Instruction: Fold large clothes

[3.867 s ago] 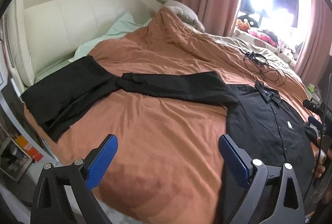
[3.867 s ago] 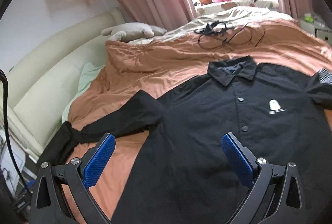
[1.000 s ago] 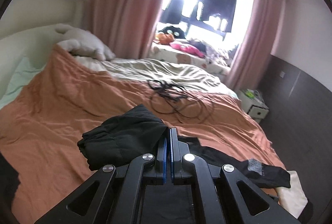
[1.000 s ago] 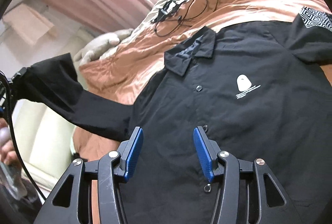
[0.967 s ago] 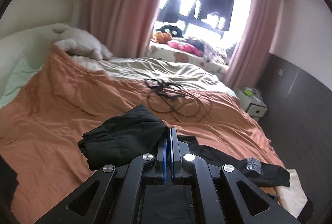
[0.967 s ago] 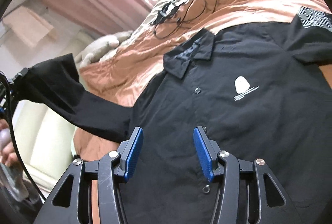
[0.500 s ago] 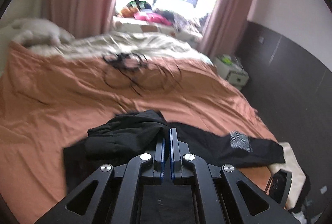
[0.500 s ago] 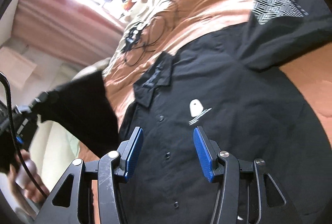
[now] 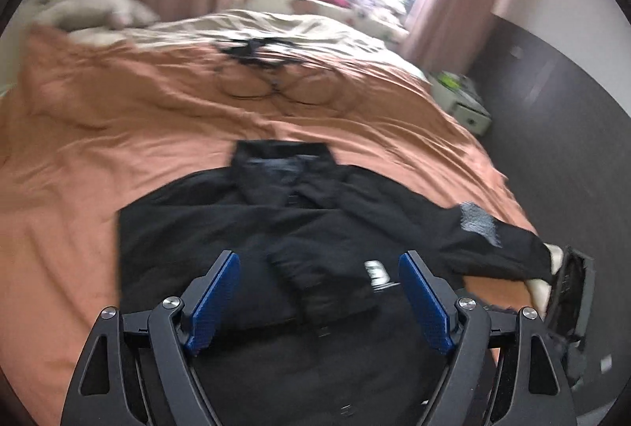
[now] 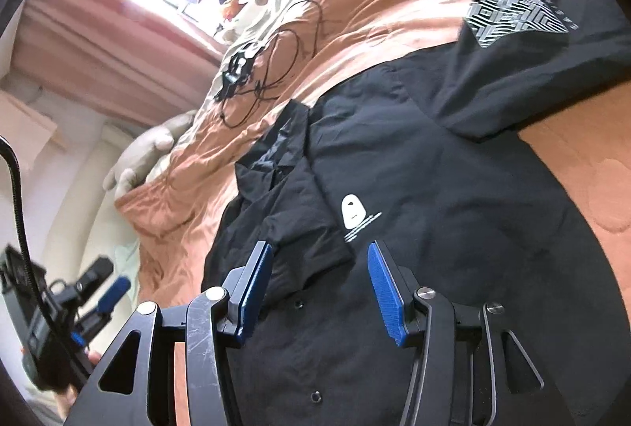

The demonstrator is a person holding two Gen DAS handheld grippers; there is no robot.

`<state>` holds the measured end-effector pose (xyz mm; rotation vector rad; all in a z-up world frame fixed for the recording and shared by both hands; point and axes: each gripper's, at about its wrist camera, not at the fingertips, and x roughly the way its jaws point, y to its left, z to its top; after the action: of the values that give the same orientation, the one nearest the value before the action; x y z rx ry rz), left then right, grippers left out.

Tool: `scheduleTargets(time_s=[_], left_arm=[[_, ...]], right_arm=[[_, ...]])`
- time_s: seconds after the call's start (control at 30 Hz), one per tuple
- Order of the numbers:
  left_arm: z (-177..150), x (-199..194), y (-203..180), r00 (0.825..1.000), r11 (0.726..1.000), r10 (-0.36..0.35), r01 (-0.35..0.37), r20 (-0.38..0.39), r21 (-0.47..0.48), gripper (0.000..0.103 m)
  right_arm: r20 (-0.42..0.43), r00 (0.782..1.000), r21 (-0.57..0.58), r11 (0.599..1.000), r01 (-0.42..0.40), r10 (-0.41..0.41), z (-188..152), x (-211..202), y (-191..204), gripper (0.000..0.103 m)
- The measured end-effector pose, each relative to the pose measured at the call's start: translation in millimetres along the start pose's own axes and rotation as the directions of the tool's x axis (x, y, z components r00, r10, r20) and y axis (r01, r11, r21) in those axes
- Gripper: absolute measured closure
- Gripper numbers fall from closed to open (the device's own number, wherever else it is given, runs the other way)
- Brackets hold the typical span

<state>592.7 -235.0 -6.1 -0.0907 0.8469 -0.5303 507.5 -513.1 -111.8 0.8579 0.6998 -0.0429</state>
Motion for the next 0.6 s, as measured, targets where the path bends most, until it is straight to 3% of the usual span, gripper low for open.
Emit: scheduleTargets(time_s=[0.17,0.23,0.6], left_arm=[[-26,-28,47,0.995,0.99,0.099,-0.095,0.033,-0.106,0.019],[-39,-41,66,0.99,0.981,0.128,-0.119,0.056,-0.151,0.019],[-90,-47,147,0.972,0.927,0.229,-0.2,0.057,-0.319,0.035]], right_arm=[[-0.015,1.0,-0.107,0.994,0.006,-0.008,-7,12,26,0.049],[-0.019,1.0,-0.143,0.99,0.019,-0.021,-11,18,34,0.038],[-0.073,0.991,-0.321,0.944,0.082,-0.111,-40,64,77,0.038]])
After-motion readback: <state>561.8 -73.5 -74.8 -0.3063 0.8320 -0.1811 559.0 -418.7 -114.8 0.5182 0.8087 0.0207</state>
